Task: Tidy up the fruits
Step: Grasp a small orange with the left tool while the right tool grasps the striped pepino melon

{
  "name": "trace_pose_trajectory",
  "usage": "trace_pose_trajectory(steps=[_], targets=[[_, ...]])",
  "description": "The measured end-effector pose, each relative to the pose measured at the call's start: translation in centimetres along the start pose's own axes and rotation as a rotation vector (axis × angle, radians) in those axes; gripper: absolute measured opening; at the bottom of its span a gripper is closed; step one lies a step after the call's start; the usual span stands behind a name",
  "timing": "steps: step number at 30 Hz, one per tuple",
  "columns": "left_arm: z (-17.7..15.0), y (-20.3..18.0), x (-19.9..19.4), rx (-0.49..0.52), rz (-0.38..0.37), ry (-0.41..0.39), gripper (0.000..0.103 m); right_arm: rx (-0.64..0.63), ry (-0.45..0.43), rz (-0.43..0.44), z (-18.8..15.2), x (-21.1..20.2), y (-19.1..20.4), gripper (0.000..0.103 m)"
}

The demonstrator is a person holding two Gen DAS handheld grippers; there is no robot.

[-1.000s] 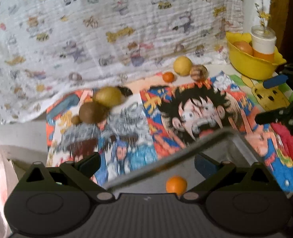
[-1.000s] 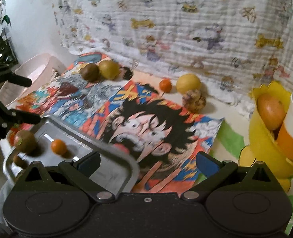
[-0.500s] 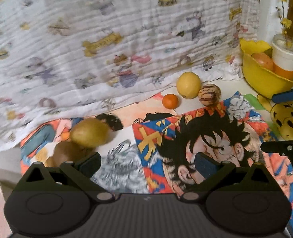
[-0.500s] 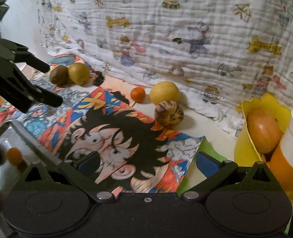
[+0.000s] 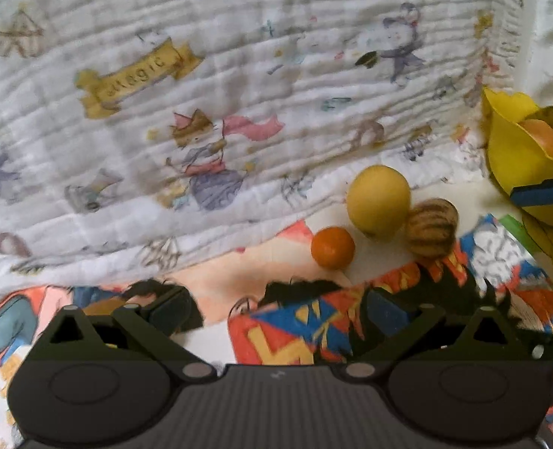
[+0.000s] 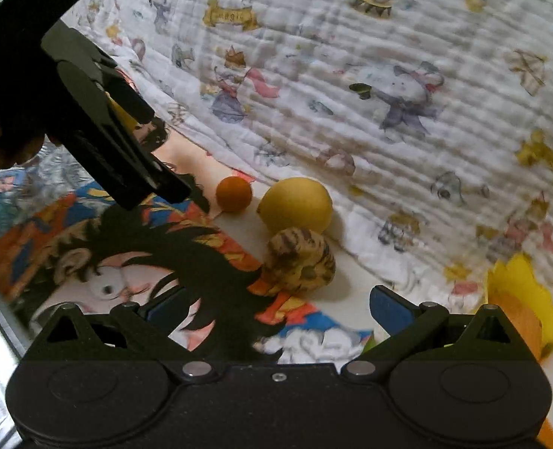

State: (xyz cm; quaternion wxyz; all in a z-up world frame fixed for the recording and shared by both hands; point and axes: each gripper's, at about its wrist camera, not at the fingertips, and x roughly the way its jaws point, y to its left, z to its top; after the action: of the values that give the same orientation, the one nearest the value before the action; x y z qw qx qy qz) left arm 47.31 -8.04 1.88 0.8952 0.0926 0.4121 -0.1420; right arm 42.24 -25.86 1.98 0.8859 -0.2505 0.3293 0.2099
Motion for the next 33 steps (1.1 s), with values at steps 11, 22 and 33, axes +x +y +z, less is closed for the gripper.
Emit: trace_pose_trajectory(steps=[11,22,33], targets=[[0.4,0.6,3.4,-0.020,-0.042,-0.026,0.094,0.028,-0.005,-0.020,0.3,2.9,-0.6,0.089],[0.4,-0.5,4.5,-0.002,-0.121,-0.046,0.080,0.084,-0.015,0.001,-0.1,4.0,-1.8,0.082],[0.6,-0.1,4.7,-0.023,-0.132,-0.072,0.071,0.157,-0.028,0.021,0.1,4.6,-3.1,0.069]])
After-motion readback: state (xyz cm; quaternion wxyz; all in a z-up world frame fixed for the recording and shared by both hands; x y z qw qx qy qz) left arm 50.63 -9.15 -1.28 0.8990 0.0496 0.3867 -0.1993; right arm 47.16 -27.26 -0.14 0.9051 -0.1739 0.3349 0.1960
